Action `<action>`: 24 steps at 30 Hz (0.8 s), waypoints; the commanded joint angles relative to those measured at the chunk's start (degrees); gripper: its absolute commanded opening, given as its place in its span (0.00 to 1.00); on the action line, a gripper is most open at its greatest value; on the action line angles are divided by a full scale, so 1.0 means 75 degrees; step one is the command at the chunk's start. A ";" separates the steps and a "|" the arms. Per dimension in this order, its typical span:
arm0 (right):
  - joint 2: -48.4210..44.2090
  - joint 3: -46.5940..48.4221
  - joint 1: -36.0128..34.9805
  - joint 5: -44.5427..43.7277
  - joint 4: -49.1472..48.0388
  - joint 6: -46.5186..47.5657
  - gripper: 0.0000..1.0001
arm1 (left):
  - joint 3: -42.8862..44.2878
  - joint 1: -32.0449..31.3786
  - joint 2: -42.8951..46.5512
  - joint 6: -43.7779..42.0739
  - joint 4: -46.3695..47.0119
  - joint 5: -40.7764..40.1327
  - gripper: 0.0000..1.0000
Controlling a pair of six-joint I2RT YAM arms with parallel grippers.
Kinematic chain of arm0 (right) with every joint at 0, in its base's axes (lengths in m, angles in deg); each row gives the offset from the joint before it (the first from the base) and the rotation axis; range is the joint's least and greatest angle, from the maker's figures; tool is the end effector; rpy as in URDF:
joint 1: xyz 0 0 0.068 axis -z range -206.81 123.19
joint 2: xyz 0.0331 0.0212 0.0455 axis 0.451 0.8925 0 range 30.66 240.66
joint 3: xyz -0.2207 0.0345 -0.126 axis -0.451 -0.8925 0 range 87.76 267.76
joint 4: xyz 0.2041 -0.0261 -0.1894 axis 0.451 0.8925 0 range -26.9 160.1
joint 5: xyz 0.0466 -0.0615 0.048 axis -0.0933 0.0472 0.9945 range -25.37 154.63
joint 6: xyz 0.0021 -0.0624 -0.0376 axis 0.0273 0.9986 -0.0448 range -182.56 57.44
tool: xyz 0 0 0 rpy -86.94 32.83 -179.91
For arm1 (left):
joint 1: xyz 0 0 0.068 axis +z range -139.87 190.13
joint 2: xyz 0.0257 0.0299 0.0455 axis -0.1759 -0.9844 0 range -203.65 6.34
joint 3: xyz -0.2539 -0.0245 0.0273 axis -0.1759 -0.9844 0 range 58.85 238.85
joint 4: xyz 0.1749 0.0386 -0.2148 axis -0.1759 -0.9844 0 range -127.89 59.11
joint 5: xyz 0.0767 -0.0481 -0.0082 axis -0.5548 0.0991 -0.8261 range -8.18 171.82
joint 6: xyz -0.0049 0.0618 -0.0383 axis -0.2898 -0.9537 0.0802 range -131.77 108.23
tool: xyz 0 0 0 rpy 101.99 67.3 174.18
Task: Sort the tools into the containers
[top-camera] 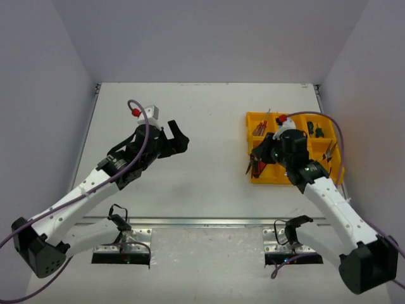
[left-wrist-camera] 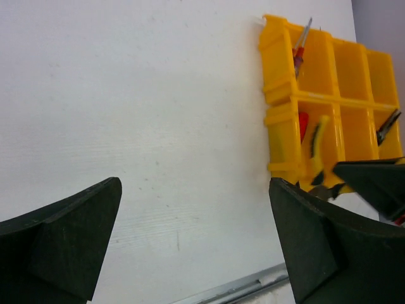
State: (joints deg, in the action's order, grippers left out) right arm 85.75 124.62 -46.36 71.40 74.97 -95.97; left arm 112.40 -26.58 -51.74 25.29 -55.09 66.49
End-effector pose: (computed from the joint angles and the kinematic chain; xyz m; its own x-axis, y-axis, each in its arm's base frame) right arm 0.2468 0.0952 0.2231 -0.6304 0.3564 -0.6897 -0.0973 0.8451 0.5256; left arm 0.2291 -0.1508 0.2986 -0.5429 -0.3203 -0.7763 0.0795 0.9007 -0.4272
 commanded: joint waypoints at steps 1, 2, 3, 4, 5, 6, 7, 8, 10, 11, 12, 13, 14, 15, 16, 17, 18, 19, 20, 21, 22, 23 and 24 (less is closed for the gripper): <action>-0.0911 0.1173 0.1529 -0.2938 0.1973 0.0985 0.00 | 0.0244 -0.0027 0.0989 -0.0672 -0.1504 -0.1459 1.00; -0.0810 0.1460 0.1788 -0.3605 0.2262 0.1278 0.00 | 0.0209 -0.0027 0.1084 -0.0754 -0.1688 -0.1471 1.00; -0.0611 0.1623 0.2202 -0.3795 0.2381 0.1355 0.00 | 0.0146 -0.0027 0.1216 -0.0895 -0.1761 -0.1433 1.00; -0.0409 0.1781 0.2622 -0.3970 0.2496 0.1425 0.00 | 0.0082 -0.0027 0.1349 -0.1038 -0.1831 -0.1394 1.00; -0.0214 0.1888 0.2791 -0.4026 0.2542 0.1475 0.00 | 0.0056 -0.0027 0.1403 -0.1096 -0.1859 -0.1335 1.00; 0.0033 0.2069 0.2972 -0.4137 0.2568 0.1538 0.00 | 0.0006 -0.0027 0.1463 -0.1230 -0.1879 -0.1308 1.00; 0.0305 0.2277 0.3225 -0.4346 0.2601 0.1606 0.00 | -0.0061 -0.0027 0.1548 -0.1419 -0.1906 -0.1307 1.00; 0.0548 0.2328 0.3314 -0.4662 0.2600 0.1624 0.00 | -0.0097 -0.0027 0.1582 -0.1480 -0.1910 -0.1319 1.00; 0.1087 0.2884 0.3566 -0.5196 0.2601 0.1845 0.00 | -0.0396 -0.0027 0.1702 -0.1576 -0.1809 -0.1410 1.00; 0.1412 0.3039 0.3746 -0.5310 0.2602 0.1927 0.00 | -0.0511 -0.0027 0.1792 -0.1547 -0.1725 -0.1354 1.00; 0.1537 0.3228 0.3829 -0.5385 0.2602 0.2026 0.00 | -0.0619 -0.0019 0.1825 -0.1620 -0.1593 -0.1116 1.00; 0.1694 0.3372 0.3904 -0.5486 0.2594 0.2100 0.00 | -0.0659 -0.0016 0.1845 -0.1677 -0.1500 -0.0946 1.00; 0.1859 0.3459 0.3931 -0.5573 0.2597 0.2129 0.00 | -0.0666 -0.0023 0.1849 -0.1695 -0.1437 -0.0855 1.00; 0.2062 0.3533 0.3988 -0.5638 0.2566 0.2115 0.00 | -0.0698 -0.0027 0.1850 -0.1725 -0.1390 -0.0778 1.00; 0.2291 0.3610 0.4082 -0.5701 0.2508 0.2083 0.00 | -0.0743 -0.0027 0.1850 -0.1774 -0.1350 -0.0697 1.00; 0.2519 0.3684 0.4175 -0.5764 0.2446 0.2053 0.00 | -0.0788 -0.0027 0.1849 -0.1823 -0.1309 -0.0616 1.00; 0.2640 0.3633 0.4206 -0.5802 0.2209 0.2052 0.00 | -0.0810 -0.0027 0.1835 -0.1838 -0.1287 -0.0526 1.00; 0.2784 0.3600 0.4229 -0.5828 0.1951 0.2097 0.00 | -0.0823 -0.0025 0.1823 -0.1855 -0.1263 -0.0457 1.00; 0.2955 0.3586 0.4242 -0.5841 0.1665 0.2198 0.00 | -0.0823 -0.0018 0.1817 -0.1875 -0.1237 -0.0412 1.00; 0.3103 0.3621 0.4261 -0.5840 0.1516 0.2284 0.00 | -0.0830 -0.0016 0.1814 -0.1889 -0.1220 -0.0367 1.00; 0.3261 0.3707 0.4288 -0.5825 0.1491 0.2370 0.00 | -0.0840 -0.0018 0.1822 -0.1892 -0.1215 -0.0347 1.00; 0.3441 0.3813 0.4320 -0.5807 0.1496 0.2462 0.00 | -0.0849 -0.0023 0.1836 -0.1887 -0.1215 -0.0346 1.00; 0.3621 0.3920 0.4353 -0.5789 0.1500 0.2554 0.00 | -0.0858 -0.0027 0.1850 -0.1883 -0.1215 -0.0346 1.00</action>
State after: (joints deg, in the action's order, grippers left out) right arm 109.26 149.24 -14.66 31.09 91.44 -80.05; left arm 106.05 -26.60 -38.87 12.48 -67.08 62.21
